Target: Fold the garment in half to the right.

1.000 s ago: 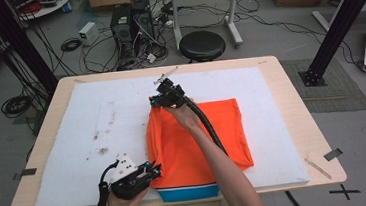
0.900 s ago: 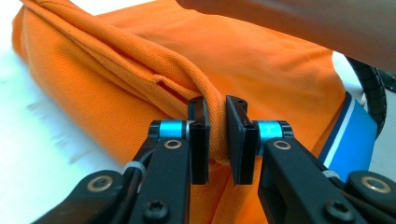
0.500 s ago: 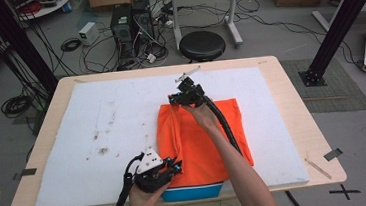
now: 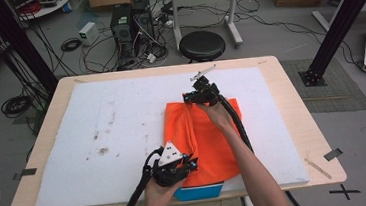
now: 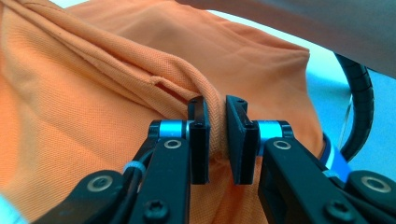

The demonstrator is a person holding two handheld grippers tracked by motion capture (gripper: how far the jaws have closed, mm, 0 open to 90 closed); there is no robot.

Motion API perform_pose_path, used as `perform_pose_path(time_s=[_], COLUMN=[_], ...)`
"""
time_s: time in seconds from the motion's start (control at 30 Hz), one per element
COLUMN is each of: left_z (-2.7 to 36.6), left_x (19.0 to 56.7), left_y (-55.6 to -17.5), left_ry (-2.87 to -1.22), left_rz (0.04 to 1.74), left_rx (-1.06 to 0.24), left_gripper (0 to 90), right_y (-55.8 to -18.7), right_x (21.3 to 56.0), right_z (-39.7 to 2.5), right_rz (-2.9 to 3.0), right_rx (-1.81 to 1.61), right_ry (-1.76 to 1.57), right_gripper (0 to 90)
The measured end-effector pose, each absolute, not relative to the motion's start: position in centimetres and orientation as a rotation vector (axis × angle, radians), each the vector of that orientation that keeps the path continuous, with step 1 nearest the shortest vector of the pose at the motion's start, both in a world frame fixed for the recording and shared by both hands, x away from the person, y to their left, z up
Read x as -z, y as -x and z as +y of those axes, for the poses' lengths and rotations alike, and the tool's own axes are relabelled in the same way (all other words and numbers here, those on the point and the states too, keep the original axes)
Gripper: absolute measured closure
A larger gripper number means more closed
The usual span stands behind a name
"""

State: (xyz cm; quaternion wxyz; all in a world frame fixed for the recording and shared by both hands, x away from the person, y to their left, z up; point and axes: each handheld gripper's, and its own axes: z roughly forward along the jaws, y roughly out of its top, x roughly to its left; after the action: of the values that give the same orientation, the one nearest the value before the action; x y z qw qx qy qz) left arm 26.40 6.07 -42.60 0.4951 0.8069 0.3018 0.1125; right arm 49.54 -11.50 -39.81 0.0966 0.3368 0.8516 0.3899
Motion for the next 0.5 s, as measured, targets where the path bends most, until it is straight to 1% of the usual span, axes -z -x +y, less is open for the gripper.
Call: perform_pose_path(time_s=[0.5], left_z=[2.0], left_x=[42.0], left_y=[-27.3], left_ry=[-1.976], left_rz=[0.668], left_rx=[-0.224], left_gripper=[80.0], right_y=[-49.3], right_x=[39.7], right_z=[-16.0], right_rz=[2.484], right_rx=[-1.124], right_ry=[-1.059], right_gripper=[85.8])
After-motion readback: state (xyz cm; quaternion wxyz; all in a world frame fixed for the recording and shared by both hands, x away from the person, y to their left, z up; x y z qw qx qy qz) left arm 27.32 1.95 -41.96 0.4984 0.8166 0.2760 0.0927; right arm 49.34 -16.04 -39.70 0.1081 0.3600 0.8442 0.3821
